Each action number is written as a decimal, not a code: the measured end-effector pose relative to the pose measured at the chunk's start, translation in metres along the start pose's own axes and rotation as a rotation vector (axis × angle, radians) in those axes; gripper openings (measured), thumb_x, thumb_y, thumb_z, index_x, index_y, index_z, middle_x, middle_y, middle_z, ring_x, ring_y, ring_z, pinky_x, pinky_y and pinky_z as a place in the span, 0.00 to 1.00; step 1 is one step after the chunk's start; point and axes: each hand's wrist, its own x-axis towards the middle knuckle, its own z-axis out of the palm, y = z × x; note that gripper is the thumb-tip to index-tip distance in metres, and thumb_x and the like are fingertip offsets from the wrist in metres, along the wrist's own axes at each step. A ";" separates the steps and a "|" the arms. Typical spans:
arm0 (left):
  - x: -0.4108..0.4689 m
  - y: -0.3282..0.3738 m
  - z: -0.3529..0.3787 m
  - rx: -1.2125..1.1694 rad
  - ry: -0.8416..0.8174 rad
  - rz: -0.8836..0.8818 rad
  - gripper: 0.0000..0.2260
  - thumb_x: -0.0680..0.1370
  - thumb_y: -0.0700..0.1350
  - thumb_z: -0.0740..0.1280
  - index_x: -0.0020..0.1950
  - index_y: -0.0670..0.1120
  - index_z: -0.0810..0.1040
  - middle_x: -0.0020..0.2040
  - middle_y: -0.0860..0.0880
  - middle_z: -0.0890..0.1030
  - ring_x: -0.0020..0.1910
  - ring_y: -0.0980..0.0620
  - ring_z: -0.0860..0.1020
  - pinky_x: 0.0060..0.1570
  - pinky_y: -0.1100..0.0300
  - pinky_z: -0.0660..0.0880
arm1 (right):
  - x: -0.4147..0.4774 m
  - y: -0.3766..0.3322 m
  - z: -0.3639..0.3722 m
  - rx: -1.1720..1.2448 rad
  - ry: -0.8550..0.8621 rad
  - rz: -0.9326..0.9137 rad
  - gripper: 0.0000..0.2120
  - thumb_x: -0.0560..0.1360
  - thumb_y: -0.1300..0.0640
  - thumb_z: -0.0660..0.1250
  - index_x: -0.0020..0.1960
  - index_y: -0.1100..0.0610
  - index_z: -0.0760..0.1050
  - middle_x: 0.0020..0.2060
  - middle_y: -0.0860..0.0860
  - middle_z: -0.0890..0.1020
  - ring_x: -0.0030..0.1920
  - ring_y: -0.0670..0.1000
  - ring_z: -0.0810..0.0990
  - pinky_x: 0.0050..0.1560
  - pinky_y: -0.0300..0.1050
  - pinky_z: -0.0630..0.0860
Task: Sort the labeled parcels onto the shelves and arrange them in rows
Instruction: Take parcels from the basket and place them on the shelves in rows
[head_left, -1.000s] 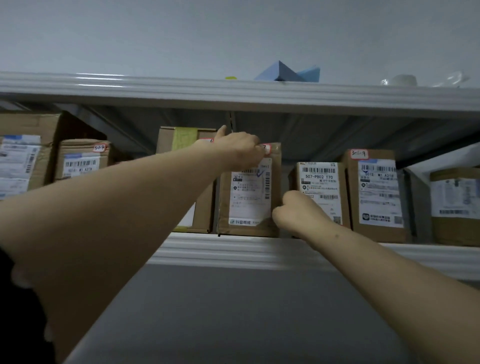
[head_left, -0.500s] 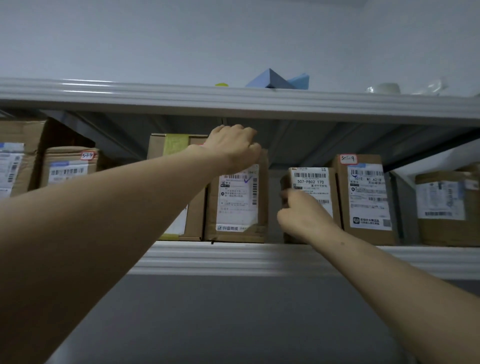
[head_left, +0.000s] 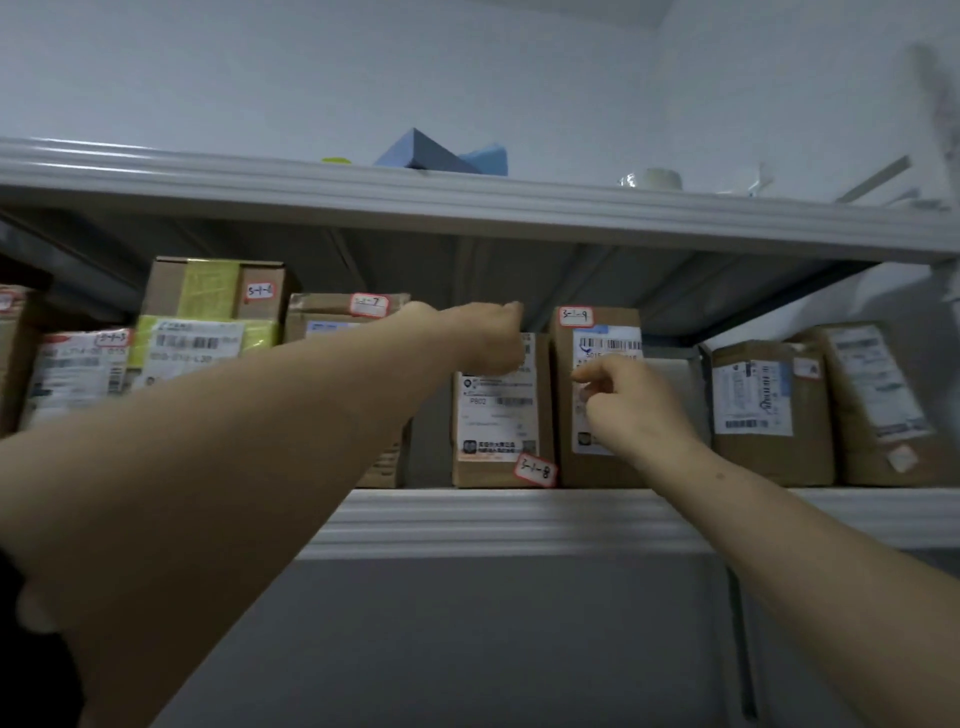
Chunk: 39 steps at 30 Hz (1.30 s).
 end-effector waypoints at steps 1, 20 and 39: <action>0.003 0.003 0.003 0.004 -0.031 -0.013 0.24 0.81 0.42 0.55 0.77 0.44 0.55 0.76 0.43 0.62 0.74 0.44 0.61 0.70 0.51 0.60 | 0.001 0.005 -0.001 -0.004 -0.026 -0.001 0.18 0.76 0.66 0.59 0.63 0.53 0.72 0.59 0.51 0.75 0.54 0.50 0.74 0.44 0.42 0.76; 0.001 -0.010 -0.004 0.107 0.009 -0.046 0.17 0.81 0.43 0.55 0.69 0.46 0.69 0.65 0.45 0.73 0.64 0.46 0.71 0.52 0.57 0.65 | 0.002 0.003 0.040 -0.069 -0.308 -0.032 0.10 0.74 0.62 0.64 0.54 0.61 0.77 0.45 0.57 0.82 0.47 0.57 0.81 0.51 0.55 0.79; 0.019 0.032 -0.002 -0.192 0.265 0.063 0.24 0.81 0.44 0.55 0.77 0.47 0.57 0.76 0.45 0.60 0.75 0.45 0.59 0.71 0.53 0.58 | 0.019 0.039 -0.022 -0.004 0.201 -0.026 0.25 0.76 0.61 0.65 0.71 0.55 0.64 0.68 0.55 0.64 0.66 0.55 0.68 0.54 0.44 0.70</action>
